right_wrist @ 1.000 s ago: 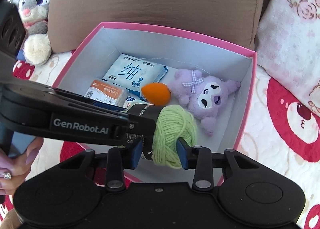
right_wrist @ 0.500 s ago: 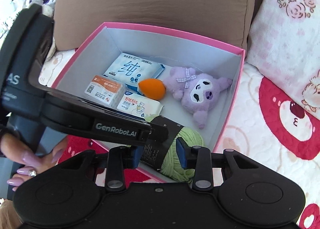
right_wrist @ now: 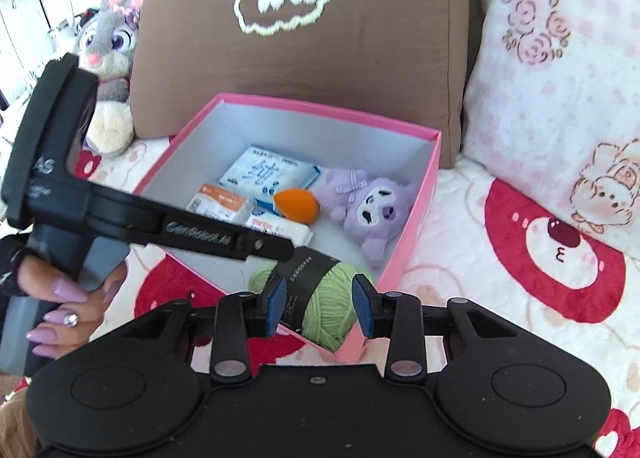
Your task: Organize objects
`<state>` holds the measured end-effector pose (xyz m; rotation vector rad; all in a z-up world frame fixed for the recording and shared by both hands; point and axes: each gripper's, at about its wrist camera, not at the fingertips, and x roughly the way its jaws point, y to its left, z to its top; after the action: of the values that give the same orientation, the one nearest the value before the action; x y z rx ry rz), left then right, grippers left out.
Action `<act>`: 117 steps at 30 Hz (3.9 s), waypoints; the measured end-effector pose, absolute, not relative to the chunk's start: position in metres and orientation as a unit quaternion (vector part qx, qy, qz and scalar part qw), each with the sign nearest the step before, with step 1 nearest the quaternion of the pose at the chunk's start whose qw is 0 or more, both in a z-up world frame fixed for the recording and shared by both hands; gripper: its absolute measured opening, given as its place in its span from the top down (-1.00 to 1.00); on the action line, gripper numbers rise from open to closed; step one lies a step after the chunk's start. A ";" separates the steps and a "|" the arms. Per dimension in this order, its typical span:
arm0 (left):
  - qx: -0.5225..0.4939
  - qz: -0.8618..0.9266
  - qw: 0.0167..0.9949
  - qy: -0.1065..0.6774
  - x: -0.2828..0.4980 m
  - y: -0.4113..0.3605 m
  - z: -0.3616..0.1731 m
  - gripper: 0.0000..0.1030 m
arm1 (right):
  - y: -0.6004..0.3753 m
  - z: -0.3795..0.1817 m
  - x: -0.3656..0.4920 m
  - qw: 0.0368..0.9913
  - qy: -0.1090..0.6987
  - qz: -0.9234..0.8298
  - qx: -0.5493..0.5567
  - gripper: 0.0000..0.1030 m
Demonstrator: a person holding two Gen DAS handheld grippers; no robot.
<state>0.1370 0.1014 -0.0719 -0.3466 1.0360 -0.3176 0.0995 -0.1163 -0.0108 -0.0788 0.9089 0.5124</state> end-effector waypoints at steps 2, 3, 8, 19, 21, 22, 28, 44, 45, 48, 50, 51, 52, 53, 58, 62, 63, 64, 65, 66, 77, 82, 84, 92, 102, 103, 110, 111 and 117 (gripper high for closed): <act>-0.153 -0.133 0.848 0.489 0.129 0.099 -0.063 0.18 | -0.116 -0.005 0.095 0.871 0.425 0.245 -0.039 0.20; -0.149 -0.127 0.851 0.487 0.125 0.098 -0.058 0.17 | -0.116 -0.002 0.093 0.873 0.421 0.244 -0.040 0.20; -0.143 -0.123 0.859 0.475 0.099 0.094 -0.032 0.10 | -0.116 0.013 0.078 0.880 0.406 0.242 -0.051 0.20; -0.120 -0.128 0.873 0.456 0.041 0.087 0.011 -0.01 | -0.149 0.043 0.033 0.902 0.385 0.194 -0.026 0.08; -0.124 -0.128 0.874 0.451 0.031 0.088 0.013 -0.04 | -0.156 0.047 0.022 0.905 0.373 0.202 -0.014 0.07; -0.124 -0.123 0.876 0.450 0.027 0.087 0.013 -0.04 | -0.159 0.049 0.017 0.907 0.366 0.207 -0.008 0.07; -0.129 -0.116 0.871 0.459 0.006 0.081 0.008 -0.04 | -0.167 0.057 -0.013 0.917 0.344 0.203 -0.004 0.02; -0.062 -0.104 0.884 0.451 -0.031 0.057 0.014 -0.16 | -0.192 0.016 -0.048 0.913 0.381 0.144 0.021 -0.56; -0.058 -0.104 0.885 0.451 -0.033 0.054 0.015 -0.17 | -0.190 0.014 -0.050 0.912 0.386 0.139 0.020 -0.63; -0.037 -0.103 0.888 0.446 -0.039 0.045 0.017 -0.27 | -0.189 0.009 -0.054 0.911 0.392 0.126 0.021 -0.70; -0.029 -0.114 0.891 0.438 -0.044 0.040 0.018 -0.38 | -0.189 0.008 -0.055 0.913 0.393 0.105 0.010 -0.79; -0.027 -0.122 0.891 0.436 -0.046 0.038 0.019 -0.49 | -0.190 0.008 -0.055 0.916 0.391 0.090 0.004 -0.80; -0.025 -0.124 0.892 0.433 -0.048 0.034 0.020 -0.55 | -0.192 0.008 -0.054 0.919 0.388 0.077 0.001 -0.80; -0.023 -0.124 0.895 0.428 -0.050 0.031 0.022 -0.67 | -0.193 0.008 -0.053 0.919 0.388 0.070 0.002 -0.80; -0.011 -0.122 0.900 0.418 -0.055 0.019 0.027 -0.90 | -0.201 0.009 -0.052 0.912 0.403 0.077 0.014 -0.80; -0.003 -0.100 0.893 0.439 -0.053 0.017 0.022 -1.00 | -0.209 0.009 -0.050 0.910 0.410 0.061 0.020 -0.81; -0.004 -0.096 0.888 0.449 -0.051 0.018 0.019 -1.00 | -0.210 0.009 -0.049 0.909 0.412 0.059 0.021 -0.81; -0.007 -0.092 0.885 0.457 -0.050 0.020 0.017 -1.00 | -0.212 0.010 -0.049 0.909 0.413 0.058 0.023 -0.81; -0.009 -0.084 0.882 0.463 -0.049 0.021 0.016 -1.00 | -0.213 0.011 -0.049 0.909 0.412 0.057 0.025 -0.81; -0.009 -0.076 0.882 0.465 -0.049 0.023 0.015 -1.00 | -0.214 0.011 -0.049 0.910 0.411 0.055 0.024 -0.81; -0.006 -0.048 0.881 0.470 -0.055 0.029 0.013 -1.00 | -0.206 0.014 -0.052 0.909 0.413 0.043 -0.029 -0.81; -0.013 -0.046 0.881 0.472 -0.055 0.029 0.011 -1.00 | -0.203 0.014 -0.053 0.909 0.412 0.037 -0.043 -0.82; -0.009 -0.046 0.884 0.466 -0.056 0.028 0.011 -1.00 | -0.204 0.013 -0.052 0.909 0.414 0.036 -0.041 -0.82; -0.006 -0.037 0.885 0.465 -0.053 0.031 0.005 -1.00 | -0.203 0.010 -0.050 0.907 0.417 0.039 -0.051 -0.82; 0.005 -0.028 0.884 0.467 -0.053 0.036 0.001 -1.00 | -0.199 0.009 -0.052 0.905 0.417 0.048 -0.064 -0.82; 0.004 -0.026 0.884 0.466 -0.053 0.036 0.001 -1.00 | -0.198 0.009 -0.052 0.905 0.418 0.047 -0.066 -0.82; 0.000 -0.025 0.883 0.469 -0.053 0.039 0.000 -1.00 | -0.200 0.008 -0.051 0.904 0.420 0.038 -0.064 -0.82; -0.001 -0.026 0.883 0.468 -0.053 0.039 0.000 -1.00 | -0.200 0.007 -0.050 0.904 0.420 0.036 -0.064 -0.82; -0.003 -0.023 0.882 0.472 -0.052 0.040 0.000 -1.00 | -0.200 0.007 -0.050 0.904 0.422 0.036 -0.063 -0.82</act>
<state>-0.0522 0.0402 0.0005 -0.0054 0.9823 -0.0485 -0.0503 -0.2004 0.0069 -0.1308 0.8718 0.0753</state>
